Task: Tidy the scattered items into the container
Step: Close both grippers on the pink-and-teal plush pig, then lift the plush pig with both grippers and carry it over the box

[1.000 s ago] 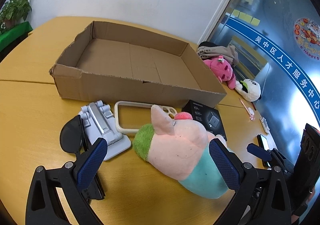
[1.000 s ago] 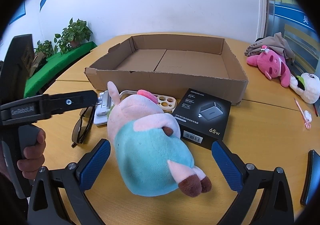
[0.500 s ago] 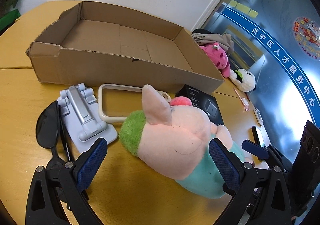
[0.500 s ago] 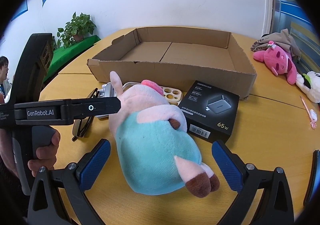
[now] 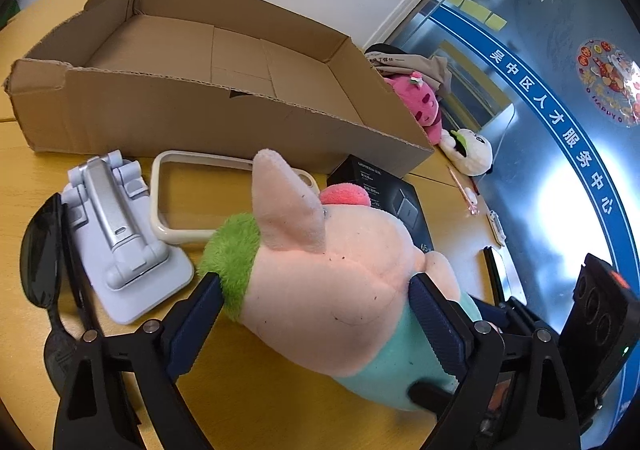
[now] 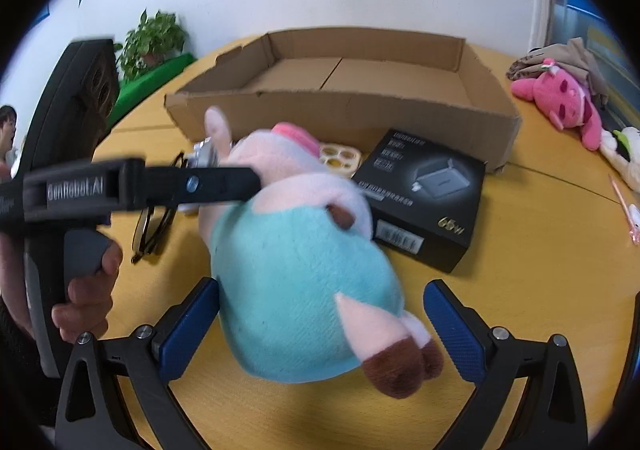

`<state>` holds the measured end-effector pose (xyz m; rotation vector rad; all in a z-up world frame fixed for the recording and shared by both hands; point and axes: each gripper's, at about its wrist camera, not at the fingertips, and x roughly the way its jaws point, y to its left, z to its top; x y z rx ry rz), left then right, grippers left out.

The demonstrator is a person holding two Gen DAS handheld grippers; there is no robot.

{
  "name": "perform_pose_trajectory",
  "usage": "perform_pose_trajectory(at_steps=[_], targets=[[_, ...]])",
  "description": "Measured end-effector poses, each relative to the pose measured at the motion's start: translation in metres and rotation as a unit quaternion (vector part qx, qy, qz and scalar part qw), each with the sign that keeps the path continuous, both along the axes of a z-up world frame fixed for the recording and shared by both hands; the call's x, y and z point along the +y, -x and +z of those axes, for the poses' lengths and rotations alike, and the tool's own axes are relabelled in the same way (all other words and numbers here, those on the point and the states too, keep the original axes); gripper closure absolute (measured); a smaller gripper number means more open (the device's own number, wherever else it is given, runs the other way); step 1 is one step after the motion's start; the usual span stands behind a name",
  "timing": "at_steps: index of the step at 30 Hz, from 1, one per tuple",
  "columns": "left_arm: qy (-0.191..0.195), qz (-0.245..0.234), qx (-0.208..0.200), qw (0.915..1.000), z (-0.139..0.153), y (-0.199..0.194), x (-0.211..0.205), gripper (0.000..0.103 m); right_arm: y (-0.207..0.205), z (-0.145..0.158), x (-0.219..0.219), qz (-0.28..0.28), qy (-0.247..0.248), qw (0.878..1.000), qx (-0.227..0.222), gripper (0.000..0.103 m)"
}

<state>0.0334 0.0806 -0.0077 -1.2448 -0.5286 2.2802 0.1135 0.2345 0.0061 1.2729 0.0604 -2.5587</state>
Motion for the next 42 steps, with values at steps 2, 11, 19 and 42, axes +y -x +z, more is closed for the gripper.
perform_pose_trajectory(at_steps=[2, 11, 19, 42], targets=[[-0.003, -0.005, 0.000, 1.0000, -0.001, 0.002, 0.001, 0.010, 0.002, -0.007, -0.005, 0.010, -0.007, 1.000, -0.014, 0.005], [0.000, -0.024, 0.006, 0.9997, 0.005, -0.002, 0.004, 0.025, -0.001, -0.007, -0.006, 0.014, -0.014, 1.000, -0.012, 0.026], [0.013, -0.038, 0.048, 0.9980, 0.039, -0.019, 0.003, 0.041, -0.015, 0.016, 0.004, 0.002, 0.028, 0.999, 0.018, 0.032], [0.036, -0.009, 0.162, 0.9860, 0.161, 0.003, -0.042, 0.043, 0.006, 0.119, -0.026, 0.028, 0.056, 0.987, 0.150, 0.036]])
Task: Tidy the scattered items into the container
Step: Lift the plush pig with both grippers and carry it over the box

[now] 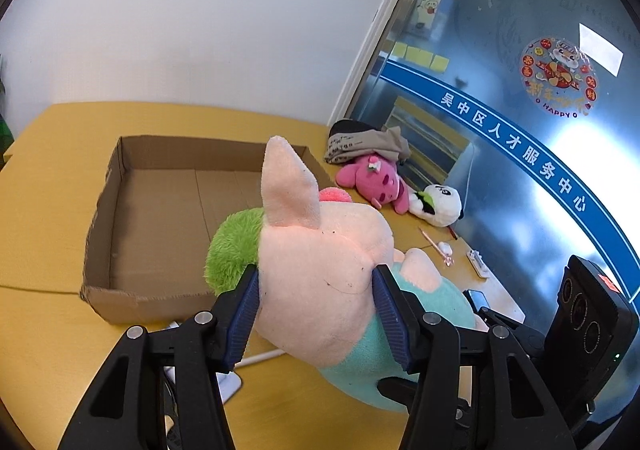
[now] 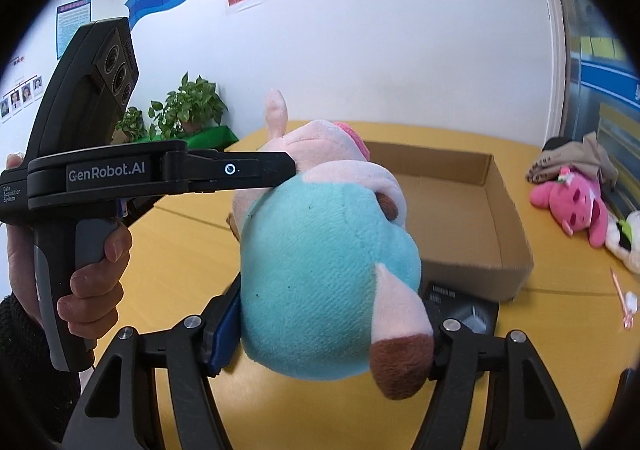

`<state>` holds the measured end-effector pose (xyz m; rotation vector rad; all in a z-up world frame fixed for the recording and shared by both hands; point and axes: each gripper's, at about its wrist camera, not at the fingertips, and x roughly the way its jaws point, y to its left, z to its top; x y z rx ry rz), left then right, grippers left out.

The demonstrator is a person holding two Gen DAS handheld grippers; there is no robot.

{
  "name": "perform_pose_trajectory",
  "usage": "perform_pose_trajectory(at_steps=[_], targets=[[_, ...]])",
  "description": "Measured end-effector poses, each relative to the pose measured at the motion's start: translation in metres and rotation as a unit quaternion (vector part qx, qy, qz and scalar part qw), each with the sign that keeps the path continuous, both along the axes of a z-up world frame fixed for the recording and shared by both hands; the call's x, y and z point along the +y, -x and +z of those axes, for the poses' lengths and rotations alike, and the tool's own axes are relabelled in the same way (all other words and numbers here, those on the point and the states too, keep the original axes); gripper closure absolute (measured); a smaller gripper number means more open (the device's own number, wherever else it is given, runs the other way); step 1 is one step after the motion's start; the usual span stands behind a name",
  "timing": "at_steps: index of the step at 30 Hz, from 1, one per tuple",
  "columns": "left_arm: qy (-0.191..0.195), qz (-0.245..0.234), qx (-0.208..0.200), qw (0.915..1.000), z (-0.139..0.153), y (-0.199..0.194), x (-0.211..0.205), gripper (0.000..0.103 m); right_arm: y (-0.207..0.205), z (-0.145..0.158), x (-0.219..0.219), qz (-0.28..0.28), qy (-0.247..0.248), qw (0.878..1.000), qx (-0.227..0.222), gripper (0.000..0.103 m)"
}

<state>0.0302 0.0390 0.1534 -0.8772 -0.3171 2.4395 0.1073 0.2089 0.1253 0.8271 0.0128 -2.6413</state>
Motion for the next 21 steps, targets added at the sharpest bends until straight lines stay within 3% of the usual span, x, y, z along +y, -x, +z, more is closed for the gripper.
perform_pose_trajectory(at_steps=[7, 21], targets=[[0.001, -0.001, 0.024, 0.9997, 0.028, 0.014, -0.009, 0.043, 0.010, 0.022, -0.004, 0.000, 0.001, 1.000, 0.023, 0.036], [0.009, 0.011, 0.048, 0.9987, 0.065, 0.070, -0.035, 0.044, 0.070, 0.056, -0.020, 0.008, 0.009, 0.999, 0.047, 0.036]])
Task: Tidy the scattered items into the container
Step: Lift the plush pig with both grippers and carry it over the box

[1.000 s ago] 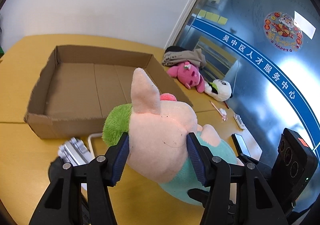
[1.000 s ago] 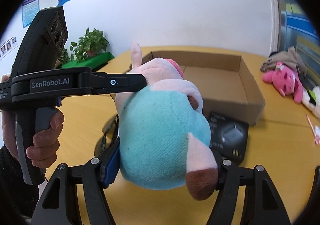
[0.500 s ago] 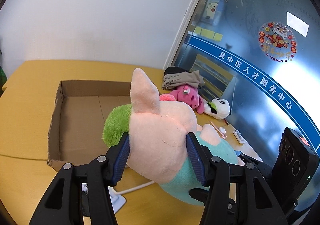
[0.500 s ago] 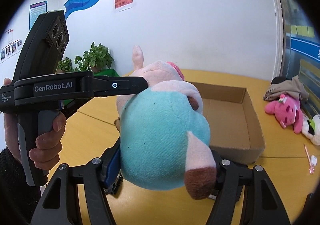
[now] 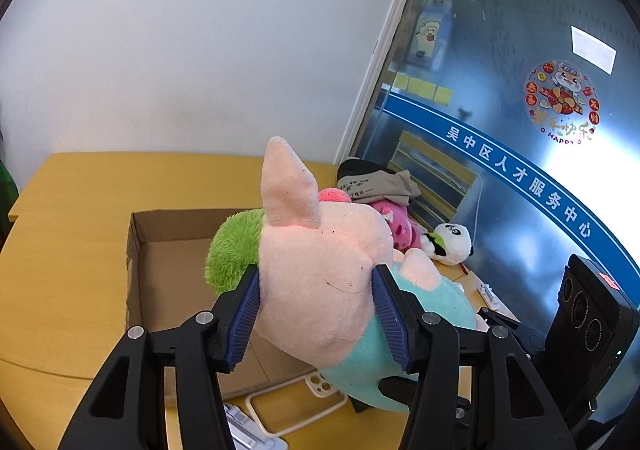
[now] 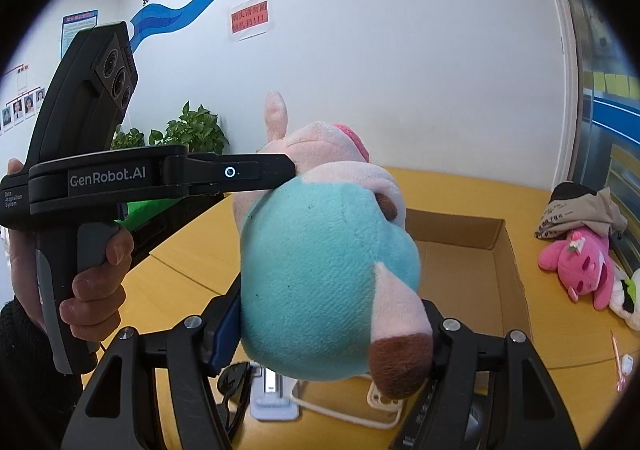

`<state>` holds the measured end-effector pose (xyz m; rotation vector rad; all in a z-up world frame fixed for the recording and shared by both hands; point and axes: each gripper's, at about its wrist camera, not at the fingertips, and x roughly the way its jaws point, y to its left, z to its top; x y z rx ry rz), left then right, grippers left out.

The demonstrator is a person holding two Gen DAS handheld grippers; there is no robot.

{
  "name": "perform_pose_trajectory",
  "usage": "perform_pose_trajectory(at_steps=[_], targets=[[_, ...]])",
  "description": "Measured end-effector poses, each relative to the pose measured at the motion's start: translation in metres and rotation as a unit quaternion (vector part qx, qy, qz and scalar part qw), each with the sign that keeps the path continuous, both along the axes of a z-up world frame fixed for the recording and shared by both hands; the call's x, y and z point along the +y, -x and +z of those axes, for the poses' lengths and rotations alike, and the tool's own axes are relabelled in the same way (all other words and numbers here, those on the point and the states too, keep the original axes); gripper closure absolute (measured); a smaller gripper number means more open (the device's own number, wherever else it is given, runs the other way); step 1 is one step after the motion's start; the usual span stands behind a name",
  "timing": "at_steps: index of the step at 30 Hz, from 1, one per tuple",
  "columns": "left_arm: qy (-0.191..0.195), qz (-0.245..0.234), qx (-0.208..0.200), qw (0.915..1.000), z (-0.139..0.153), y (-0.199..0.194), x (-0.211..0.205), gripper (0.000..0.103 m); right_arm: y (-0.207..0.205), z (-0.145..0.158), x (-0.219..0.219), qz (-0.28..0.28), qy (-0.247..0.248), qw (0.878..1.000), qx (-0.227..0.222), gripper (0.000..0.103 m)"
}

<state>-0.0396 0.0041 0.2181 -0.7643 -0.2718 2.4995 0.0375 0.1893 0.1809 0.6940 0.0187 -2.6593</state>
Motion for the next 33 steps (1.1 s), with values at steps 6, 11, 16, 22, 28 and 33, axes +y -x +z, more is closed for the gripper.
perform_pose_trajectory(at_steps=[6, 11, 16, 22, 28, 33], targets=[[0.004, 0.009, 0.009, 0.9999, 0.012, 0.029, -0.017, 0.044, 0.026, 0.011, -0.014, 0.007, 0.003, 1.000, 0.012, 0.036], [0.010, 0.015, 0.010, 0.9998, 0.012, 0.051, -0.030, 0.044, 0.047, 0.014, -0.026, 0.013, 0.004, 1.000, 0.012, 0.036], [0.002, 0.017, 0.002, 0.9999, 0.004, 0.076, -0.040, 0.044, 0.066, 0.014, -0.035, 0.015, -0.002, 1.000, 0.010, 0.036], [0.008, 0.018, -0.010, 0.9998, -0.009, 0.104, -0.045, 0.044, 0.094, 0.003, -0.037, 0.014, -0.003, 1.000, -0.005, 0.036], [0.013, 0.019, -0.023, 0.9995, -0.020, 0.135, -0.048, 0.044, 0.120, -0.005, -0.041, 0.010, -0.002, 1.000, -0.019, 0.036], [0.027, 0.018, -0.031, 0.9990, -0.022, 0.167, -0.048, 0.044, 0.148, -0.009, -0.041, 0.007, 0.010, 0.999, -0.030, 0.036]])
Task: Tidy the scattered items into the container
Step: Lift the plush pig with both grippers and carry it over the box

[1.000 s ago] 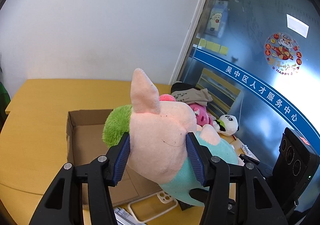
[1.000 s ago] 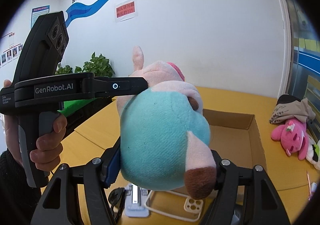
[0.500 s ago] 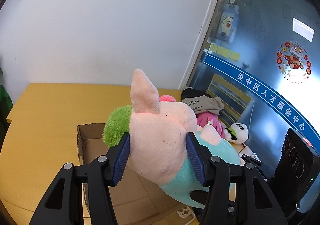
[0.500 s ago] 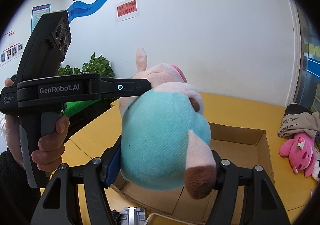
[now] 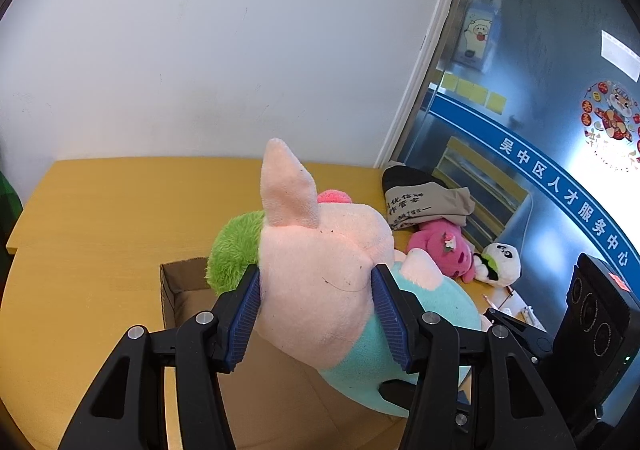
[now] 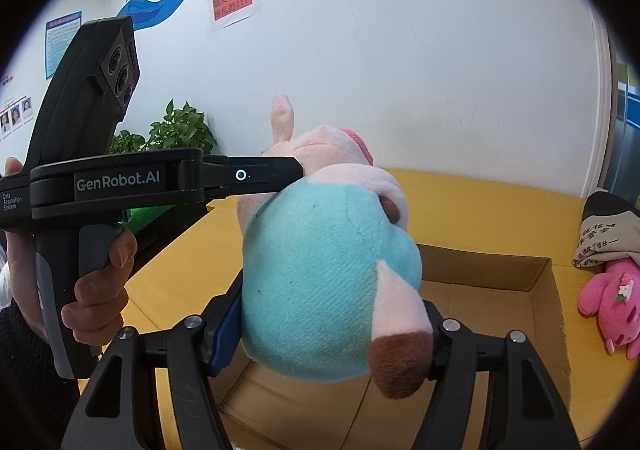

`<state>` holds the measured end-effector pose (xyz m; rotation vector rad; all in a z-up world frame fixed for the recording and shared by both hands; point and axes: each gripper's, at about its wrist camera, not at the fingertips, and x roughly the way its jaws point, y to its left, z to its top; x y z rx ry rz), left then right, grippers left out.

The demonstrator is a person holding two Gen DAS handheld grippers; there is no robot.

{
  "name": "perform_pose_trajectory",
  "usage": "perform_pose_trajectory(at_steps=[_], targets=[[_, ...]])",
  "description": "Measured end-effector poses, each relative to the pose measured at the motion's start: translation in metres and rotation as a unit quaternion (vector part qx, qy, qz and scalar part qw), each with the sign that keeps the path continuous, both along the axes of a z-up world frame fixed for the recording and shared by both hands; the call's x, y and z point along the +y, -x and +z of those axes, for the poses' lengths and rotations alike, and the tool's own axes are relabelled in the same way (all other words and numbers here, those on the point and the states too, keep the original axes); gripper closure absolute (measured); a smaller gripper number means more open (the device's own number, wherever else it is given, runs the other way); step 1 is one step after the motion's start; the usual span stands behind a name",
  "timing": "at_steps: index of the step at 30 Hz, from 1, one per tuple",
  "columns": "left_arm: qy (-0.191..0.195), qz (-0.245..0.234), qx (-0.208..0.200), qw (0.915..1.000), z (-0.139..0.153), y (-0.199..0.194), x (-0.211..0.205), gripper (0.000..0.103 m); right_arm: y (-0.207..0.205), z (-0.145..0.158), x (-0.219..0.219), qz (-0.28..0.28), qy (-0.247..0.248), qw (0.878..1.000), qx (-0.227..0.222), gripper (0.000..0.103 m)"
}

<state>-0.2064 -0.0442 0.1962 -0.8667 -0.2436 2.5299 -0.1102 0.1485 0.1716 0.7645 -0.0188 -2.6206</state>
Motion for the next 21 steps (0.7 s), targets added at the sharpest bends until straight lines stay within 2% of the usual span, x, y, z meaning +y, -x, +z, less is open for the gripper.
perform_pose_trajectory(at_steps=[5, 9, 13, 18, 21], targets=[[0.020, 0.006, -0.008, 0.9997, -0.005, 0.034, -0.004, 0.044, 0.034, -0.006, -0.005, -0.004, 0.014, 1.000, -0.012, 0.036], [0.029, 0.010, -0.029, 0.9991, -0.022, 0.063, -0.012, 0.044, 0.061, -0.022, -0.015, -0.011, 0.024, 0.999, -0.029, 0.036], [0.041, 0.007, -0.065, 0.9970, -0.060, 0.092, -0.018, 0.044, 0.084, -0.053, -0.023, -0.022, 0.036, 0.997, -0.066, 0.036], [0.062, 0.005, -0.118, 0.9911, -0.118, 0.121, -0.016, 0.045, 0.113, -0.111, -0.034, -0.043, 0.044, 0.989, -0.135, 0.036], [0.058, 0.007, -0.148, 0.9873, -0.149, 0.131, -0.018, 0.046, 0.121, -0.137, -0.038, -0.055, 0.043, 0.984, -0.165, 0.036]])
